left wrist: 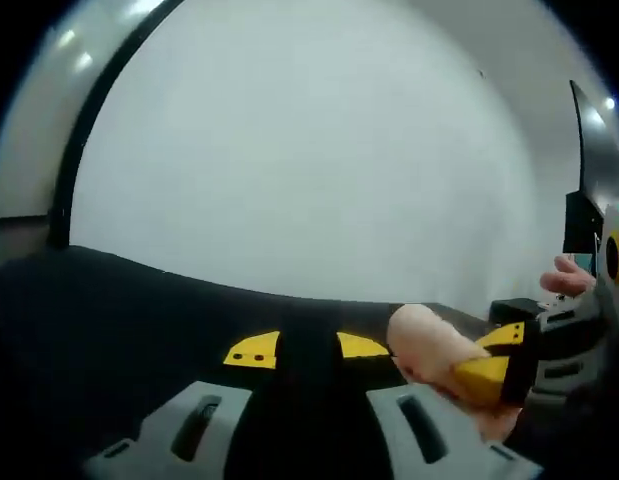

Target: Fold the towel on the table until its edges align and the towel forms a compact rectangular stack.

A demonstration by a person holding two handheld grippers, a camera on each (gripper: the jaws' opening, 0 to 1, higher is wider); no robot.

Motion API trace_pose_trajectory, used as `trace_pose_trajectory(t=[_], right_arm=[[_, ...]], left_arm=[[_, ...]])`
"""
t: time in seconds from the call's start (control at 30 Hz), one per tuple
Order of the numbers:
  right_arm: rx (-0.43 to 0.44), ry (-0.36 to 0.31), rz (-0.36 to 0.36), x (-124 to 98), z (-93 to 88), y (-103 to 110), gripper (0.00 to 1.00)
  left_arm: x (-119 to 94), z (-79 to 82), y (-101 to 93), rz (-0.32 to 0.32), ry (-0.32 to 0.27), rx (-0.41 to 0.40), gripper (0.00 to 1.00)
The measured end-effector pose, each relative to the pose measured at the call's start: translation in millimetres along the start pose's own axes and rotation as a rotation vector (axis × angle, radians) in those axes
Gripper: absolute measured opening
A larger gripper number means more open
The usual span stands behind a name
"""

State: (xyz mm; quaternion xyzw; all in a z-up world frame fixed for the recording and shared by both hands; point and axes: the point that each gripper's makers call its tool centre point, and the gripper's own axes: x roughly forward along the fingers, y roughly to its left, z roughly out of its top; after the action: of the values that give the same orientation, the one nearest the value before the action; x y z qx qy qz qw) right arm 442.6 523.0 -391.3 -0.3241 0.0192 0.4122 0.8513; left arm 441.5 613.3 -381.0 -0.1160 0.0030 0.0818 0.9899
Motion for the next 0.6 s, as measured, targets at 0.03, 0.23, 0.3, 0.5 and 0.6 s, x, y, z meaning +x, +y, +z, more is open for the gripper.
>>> trace_pose_trajectory(t=[0.03,0.23,0.3,0.5,0.6], right_arm=[[-0.012,-0.008,0.001,1.5,-0.5,5.0,0.04],[-0.069,-0.057,0.066,7.1,-5.3,31.7,0.09],[-0.085,-0.097,0.131,4.7,-1.7,44.3,0.2],[0.111,-0.412,0.422,-55.4,48.4,48.2,0.57],[0.286,-0.548,0.474,-90.0,71.2,-19.5,0.49]], left_arm=[[0.0,-1.3,1.7,0.009,0.008,0.011,0.22],[1.7,-5.1,1.4,0.003,0.024,0.008,0.22],[1.9,-5.8,2.4,-0.001,0.024,-0.01,0.22],[1.5,-7.1,2.8,-0.001,0.026,-0.023,0.22],[2.1,-6.3,1.8,-0.008,0.023,-0.025,0.22]])
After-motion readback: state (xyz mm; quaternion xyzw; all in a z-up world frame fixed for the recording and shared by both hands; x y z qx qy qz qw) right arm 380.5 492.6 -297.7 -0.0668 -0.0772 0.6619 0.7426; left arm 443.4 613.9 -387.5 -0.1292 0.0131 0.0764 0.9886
